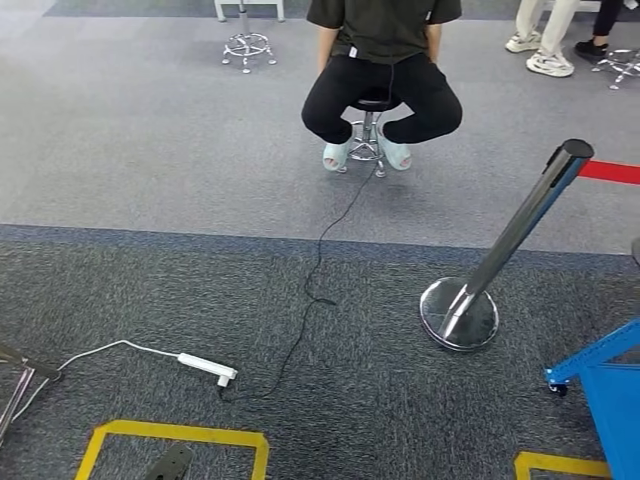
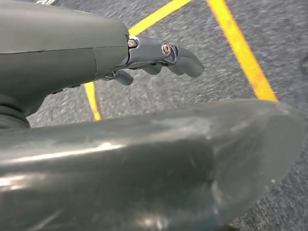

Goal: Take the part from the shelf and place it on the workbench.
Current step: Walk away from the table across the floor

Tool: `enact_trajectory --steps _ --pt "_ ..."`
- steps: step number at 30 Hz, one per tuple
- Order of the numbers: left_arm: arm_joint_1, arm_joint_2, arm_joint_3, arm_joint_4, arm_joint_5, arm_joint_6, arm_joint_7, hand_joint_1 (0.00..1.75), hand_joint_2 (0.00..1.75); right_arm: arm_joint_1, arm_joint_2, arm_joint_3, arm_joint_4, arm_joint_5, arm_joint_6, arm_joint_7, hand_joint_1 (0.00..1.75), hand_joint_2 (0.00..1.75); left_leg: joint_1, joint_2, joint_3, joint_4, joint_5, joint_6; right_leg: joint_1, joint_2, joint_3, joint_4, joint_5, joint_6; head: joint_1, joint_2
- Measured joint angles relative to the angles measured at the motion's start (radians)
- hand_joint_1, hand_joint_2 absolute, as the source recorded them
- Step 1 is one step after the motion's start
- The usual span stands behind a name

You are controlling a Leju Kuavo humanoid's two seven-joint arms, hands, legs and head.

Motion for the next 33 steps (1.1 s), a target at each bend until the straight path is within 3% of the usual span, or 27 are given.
enact_trajectory --steps 1,3,5,6,7,9,11,13,14,16,18,20,22,24,26,28,29,30,31,33 --pt "-0.001 0.000 0.000 0.000 0.000 -0.001 0.000 0.00 0.00 0.001 0.000 0.000 0.000 0.000 0.000 0.000 0.00 0.00 0.002 -0.009 0.022 -0.056 0.041 -0.001 -0.002 0.015 0.000 0.001 0.000 0.003 0.000 0.000" --pt "-0.002 0.001 0.000 0.000 -0.002 -0.002 0.000 0.00 0.00 0.000 0.001 0.000 0.000 0.000 0.000 0.000 0.00 0.00 0.012 -0.056 0.068 -0.173 0.096 -0.003 -0.002 0.043 -0.005 0.008 0.000 0.014 -0.001 0.000" --pt "-0.004 0.000 0.000 0.000 -0.005 -0.004 0.001 0.00 0.00 0.000 0.001 0.000 0.000 0.000 0.000 -0.001 0.00 0.00 0.015 -0.086 0.088 -0.223 0.102 0.002 -0.002 0.067 -0.019 0.013 -0.001 0.027 -0.002 0.000" --pt "-0.005 0.000 0.000 0.000 -0.006 -0.004 0.001 0.00 0.00 0.002 0.001 0.000 0.000 0.001 0.000 -0.001 0.00 0.00 0.015 -0.078 0.090 -0.227 0.099 0.010 -0.004 0.078 -0.024 0.012 -0.001 0.033 -0.002 0.000" --pt "-0.007 0.000 0.000 0.000 -0.007 -0.004 0.001 0.00 0.00 0.006 0.001 0.000 0.000 0.001 -0.001 -0.001 0.00 0.00 0.014 -0.067 0.091 -0.227 0.099 0.017 -0.005 0.073 -0.027 0.012 -0.002 0.037 -0.001 0.000" --pt "-0.008 0.000 0.000 0.000 -0.008 -0.004 0.001 0.00 0.00 0.008 0.002 0.000 0.001 0.002 -0.001 -0.001 0.00 0.00 0.014 -0.043 0.094 -0.229 0.100 0.031 -0.003 0.016 -0.045 0.052 -0.026 0.044 0.008 0.000" --pt "-0.004 0.002 0.000 0.000 -0.010 -0.004 0.001 0.00 0.00 0.002 0.003 0.000 0.002 0.002 -0.002 0.000 0.00 0.00 0.008 -0.014 0.097 -0.229 0.098 0.040 -0.002 -0.050 -0.099 0.166 -0.088 0.048 0.014 0.000" --pt "-0.001 0.003 0.001 0.000 -0.010 -0.004 0.002 0.00 0.00 -0.001 0.003 0.000 0.002 0.003 -0.002 0.000 0.00 0.00 0.003 0.016 0.100 -0.229 0.094 0.044 -0.003 -0.064 -0.150 0.273 -0.131 0.050 0.014 0.000" --pt "-0.001 0.002 0.001 0.000 -0.010 -0.004 0.004 0.00 0.00 0.000 0.003 0.000 0.002 0.003 -0.002 0.000 0.00 0.00 0.001 0.030 0.103 -0.229 0.092 0.044 -0.003 -0.066 -0.154 0.285 -0.127 0.050 0.014 0.000" --pt "-0.002 0.001 0.001 0.000 -0.011 -0.004 0.006 0.00 0.00 0.003 0.003 0.000 0.002 0.004 -0.003 0.000 0.00 0.00 -0.001 0.055 0.112 -0.229 0.085 0.041 -0.002 -0.079 -0.103 0.196 -0.073 0.046 0.014 0.000" --pt "-0.002 0.001 0.001 0.000 -0.012 -0.003 0.006 0.00 0.00 0.001 0.003 0.000 0.002 0.004 -0.003 0.000 0.00 0.00 -0.005 0.077 0.123 -0.228 0.075 0.032 0.004 -0.116 -0.035 0.075 -0.028 0.038 0.013 0.000" --pt "-0.004 0.001 0.001 0.000 -0.013 -0.003 0.006 0.00 0.00 -0.001 0.003 0.000 0.002 0.004 -0.003 0.000 0.00 0.00 -0.010 0.093 0.130 -0.230 0.069 0.022 0.009 -0.129 -0.013 0.034 -0.021 0.028 0.010 0.000" --pt "-0.008 0.001 0.001 0.000 -0.013 -0.003 0.007 0.00 0.00 0.001 0.003 0.000 0.002 0.004 -0.004 0.000 0.00 0.00 -0.008 0.104 0.136 -0.235 0.068 0.012 0.009 -0.106 -0.015 0.029 -0.017 0.017 0.010 0.000" --pt "-0.011 -0.001 0.001 0.000 -0.014 -0.003 0.007 0.00 0.00 0.003 0.003 0.000 0.002 0.004 -0.004 0.000 0.00 0.00 -0.004 0.070 0.127 -0.209 0.045 0.002 0.005 -0.085 -0.012 0.022 -0.013 0.005 0.007 0.000" --pt "-0.009 -0.002 0.001 0.000 -0.014 -0.003 0.008 0.00 0.00 -0.001 0.003 0.000 0.002 0.004 -0.005 0.000 0.00 0.00 -0.002 0.021 0.079 -0.106 -0.012 -0.001 0.002 -0.062 -0.010 0.018 -0.012 -0.003 0.004 0.000" --pt "-0.004 -0.001 0.002 0.000 -0.012 -0.003 0.009 0.00 0.00 -0.004 0.003 0.000 0.002 0.004 -0.005 0.000 0.00 0.00 -0.003 0.006 0.012 0.015 -0.054 -0.001 0.003 -0.034 -0.010 0.018 -0.012 -0.006 0.002 0.000" --pt "-0.002 -0.001 0.002 0.000 -0.011 -0.003 0.010 0.00 0.00 -0.003 0.003 0.000 0.002 0.004 -0.005 0.000 0.00 0.00 -0.002 0.004 -0.007 0.040 -0.049 -0.001 0.003 -0.018 -0.009 0.018 -0.012 -0.006 0.002 0.000" --pt "-0.002 0.000 0.002 0.000 -0.010 -0.003 0.010 0.00 0.00 -0.001 0.003 0.000 0.002 0.004 -0.005 0.000 0.00 0.00 -0.002 0.001 -0.008 0.027 -0.024 0.000 0.002 -0.003 -0.008 0.018 -0.012 -0.006 0.002 0.000" --pt "-0.002 0.000 0.002 0.000 -0.010 -0.003 0.010 0.00 0.00 0.000 0.003 0.000 0.002 0.004 -0.005 0.000 0.00 0.00 -0.001 -0.005 0.008 -0.018 0.015 0.000 0.001 0.011 -0.006 0.018 -0.012 -0.004 0.002 0.000" --pt "-0.002 -0.001 0.003 0.000 -0.009 -0.003 0.010 0.00 0.00 -0.001 0.003 0.000 0.002 0.004 -0.005 0.000 0.00 0.00 0.007 -0.052 0.060 -0.145 0.081 0.000 0.000 0.040 -0.007 0.022 -0.012 0.004 0.002 0.000"
